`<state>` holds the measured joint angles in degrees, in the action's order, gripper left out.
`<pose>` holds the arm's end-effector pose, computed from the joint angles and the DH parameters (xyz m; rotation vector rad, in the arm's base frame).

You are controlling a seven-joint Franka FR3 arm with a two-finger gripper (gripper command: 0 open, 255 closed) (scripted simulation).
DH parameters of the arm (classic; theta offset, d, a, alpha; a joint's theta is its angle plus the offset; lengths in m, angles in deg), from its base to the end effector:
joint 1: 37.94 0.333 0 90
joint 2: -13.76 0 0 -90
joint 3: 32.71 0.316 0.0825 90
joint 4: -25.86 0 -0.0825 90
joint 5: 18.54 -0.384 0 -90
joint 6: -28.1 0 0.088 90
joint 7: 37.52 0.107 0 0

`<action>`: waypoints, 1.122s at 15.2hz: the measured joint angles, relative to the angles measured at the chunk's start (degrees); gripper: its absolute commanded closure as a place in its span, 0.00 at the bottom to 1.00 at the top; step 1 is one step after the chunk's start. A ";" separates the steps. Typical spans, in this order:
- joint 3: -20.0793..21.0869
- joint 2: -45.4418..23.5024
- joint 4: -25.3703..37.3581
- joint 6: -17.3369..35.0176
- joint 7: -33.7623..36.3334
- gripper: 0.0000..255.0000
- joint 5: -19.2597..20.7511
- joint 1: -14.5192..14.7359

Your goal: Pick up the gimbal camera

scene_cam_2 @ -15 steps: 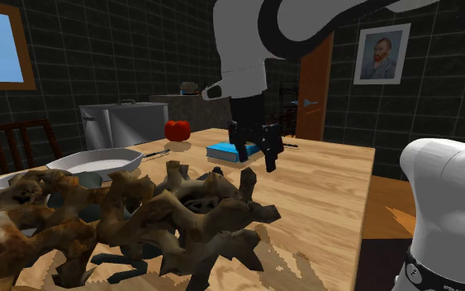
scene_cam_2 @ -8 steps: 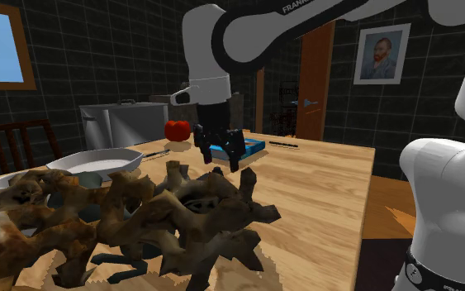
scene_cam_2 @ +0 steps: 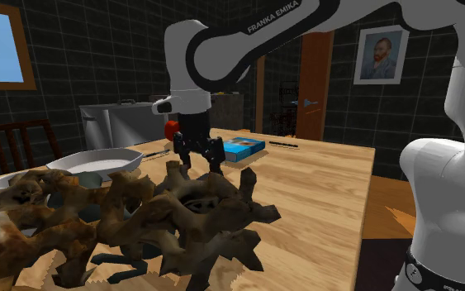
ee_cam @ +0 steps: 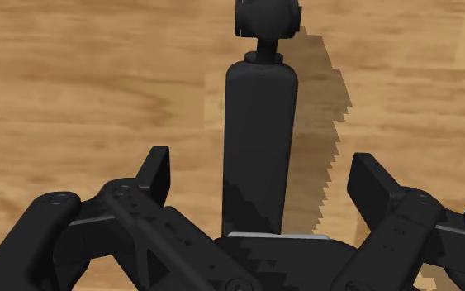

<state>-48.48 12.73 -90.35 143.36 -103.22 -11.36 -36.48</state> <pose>0.5329 -0.1430 0.4359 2.7282 1.4071 -0.1558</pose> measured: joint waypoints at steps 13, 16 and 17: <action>-0.05 -1.19 -2.27 3.48 0.10 1.00 -0.14 -0.07; -0.03 -1.12 -2.02 3.15 0.11 1.00 -0.15 -0.05; -0.06 -0.99 -1.59 2.61 -0.02 1.00 -0.14 -0.08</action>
<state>-48.54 11.74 -91.94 145.97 -103.24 -11.50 -36.57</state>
